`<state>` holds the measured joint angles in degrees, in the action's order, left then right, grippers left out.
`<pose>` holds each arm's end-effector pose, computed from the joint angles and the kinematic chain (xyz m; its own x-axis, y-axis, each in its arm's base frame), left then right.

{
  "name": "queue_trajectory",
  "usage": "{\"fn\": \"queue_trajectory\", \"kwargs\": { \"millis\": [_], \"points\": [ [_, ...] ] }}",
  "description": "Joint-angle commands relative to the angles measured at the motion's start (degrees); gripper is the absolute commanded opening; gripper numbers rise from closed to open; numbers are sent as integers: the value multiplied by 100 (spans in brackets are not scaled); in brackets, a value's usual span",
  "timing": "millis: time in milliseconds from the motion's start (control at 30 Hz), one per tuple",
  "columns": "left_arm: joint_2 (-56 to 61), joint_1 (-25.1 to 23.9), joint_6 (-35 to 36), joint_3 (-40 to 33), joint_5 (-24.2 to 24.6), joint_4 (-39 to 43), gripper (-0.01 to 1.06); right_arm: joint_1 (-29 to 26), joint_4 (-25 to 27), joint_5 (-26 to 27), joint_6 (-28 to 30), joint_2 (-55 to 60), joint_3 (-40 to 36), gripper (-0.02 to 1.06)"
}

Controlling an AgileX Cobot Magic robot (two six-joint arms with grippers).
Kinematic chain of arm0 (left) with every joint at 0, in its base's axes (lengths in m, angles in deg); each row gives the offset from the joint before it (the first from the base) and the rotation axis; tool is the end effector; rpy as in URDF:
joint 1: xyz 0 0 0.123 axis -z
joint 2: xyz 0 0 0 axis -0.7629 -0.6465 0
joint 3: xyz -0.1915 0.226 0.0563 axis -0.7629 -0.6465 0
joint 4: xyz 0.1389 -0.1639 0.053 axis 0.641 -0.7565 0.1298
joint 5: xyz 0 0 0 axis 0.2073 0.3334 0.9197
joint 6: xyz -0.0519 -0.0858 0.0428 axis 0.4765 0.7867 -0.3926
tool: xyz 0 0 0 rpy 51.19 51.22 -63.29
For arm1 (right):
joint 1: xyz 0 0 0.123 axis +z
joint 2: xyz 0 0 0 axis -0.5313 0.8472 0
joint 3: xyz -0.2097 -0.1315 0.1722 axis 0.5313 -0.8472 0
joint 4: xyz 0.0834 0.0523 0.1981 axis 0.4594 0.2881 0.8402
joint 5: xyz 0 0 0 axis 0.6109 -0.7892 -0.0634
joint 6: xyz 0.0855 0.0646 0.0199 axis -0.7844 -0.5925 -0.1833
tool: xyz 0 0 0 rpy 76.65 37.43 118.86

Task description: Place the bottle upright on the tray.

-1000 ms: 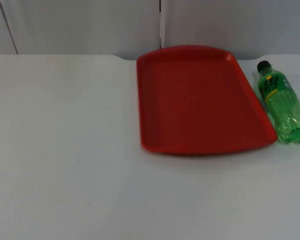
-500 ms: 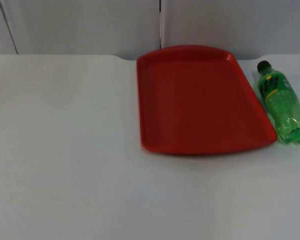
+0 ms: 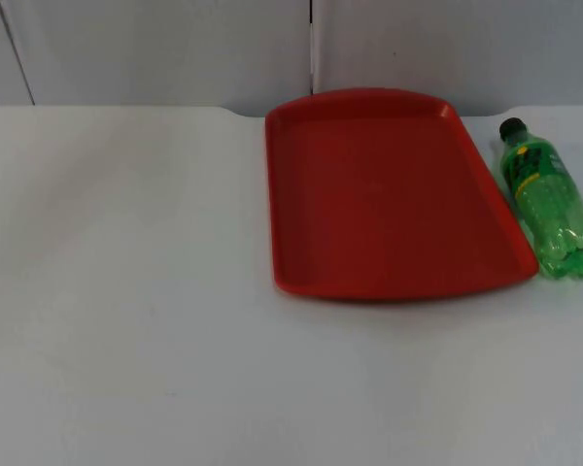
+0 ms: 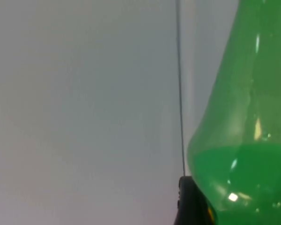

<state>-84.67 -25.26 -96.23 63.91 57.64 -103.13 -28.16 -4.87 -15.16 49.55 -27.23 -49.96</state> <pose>0.3299 -0.1353 0.3907 -0.0272 0.0904 -0.9955 0.3011 0.9504 0.0781 -0.0350 0.0007 0.2572 -0.4593 -0.0415 -0.8873 -0.0983 0.9951 0.0043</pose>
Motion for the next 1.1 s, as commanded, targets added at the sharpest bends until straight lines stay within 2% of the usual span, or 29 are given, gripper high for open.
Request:
{"fn": "queue_trajectory", "kwargs": {
  "millis": [0, 133, 167, 200, 233, 300, 400, 433, 467, 567, 600, 667, 767, 967, 1067],
  "points": [
    [-56, 29, -8, -12, -201, 146, 0, 11, -17, 20, 53, -23, -7, 105],
    [-55, 17, 156, -12, -277, 73, 0, 11, -17, 20, 53, -23, -7, 105],
    [-55, 17, 663, -12, -376, 73, 0, 11, -17, 20, 53, -23, -7, 105],
    [-55, 17, 663, -12, -376, 73, 0, 11, -17, 20, 53, -23, -7, 105],
    [-67, 17, 1035, -12, -489, 147, 0, 11, -17, 20, 53, -23, -7, 105],
    [-121, 17, 1266, -12, -608, 389, 0, 11, -17, 20, 53, -23, -7, 105],
    [-286, 17, 1782, -12, -825, 1205, 0, 11, -17, 20, 53, -23, -7, 105],
    [-286, 17, 1782, -12, -825, 1205, 0, 11, -17, 20, 53, -23, -7, 105],
    [-409, 17, 2446, -12, -990, 1749, 0, 11, -17, 20, 53, -23, -7, 105],
    [-754, 9, 3694, -12, -1586, 2932, 0, 11, -17, 20, 53, -23, -7, 105],
    [-754, 9, 3694, -12, -1586, 2932, 0, 11, -17, 20, 53, -23, -7, 105],
    [-985, 9, 4222, 0, -2083, 3508, 0, 11, -17, 20, 53, -23, -7, 105],
    [-1318, 9, 4504, 38, -2635, 4067, 0, 11, -17, 20, 53, -23, -7, 105],
    [-1713, 9, 4504, 65, -2999, 4003, 0, 11, -17, 20, 53, -23, -7, 105],
    [-2195, 9, 4504, 322, -3113, 4144, 0, 11, -17, 20, 53, -23, -7, 105]
  ]
}}
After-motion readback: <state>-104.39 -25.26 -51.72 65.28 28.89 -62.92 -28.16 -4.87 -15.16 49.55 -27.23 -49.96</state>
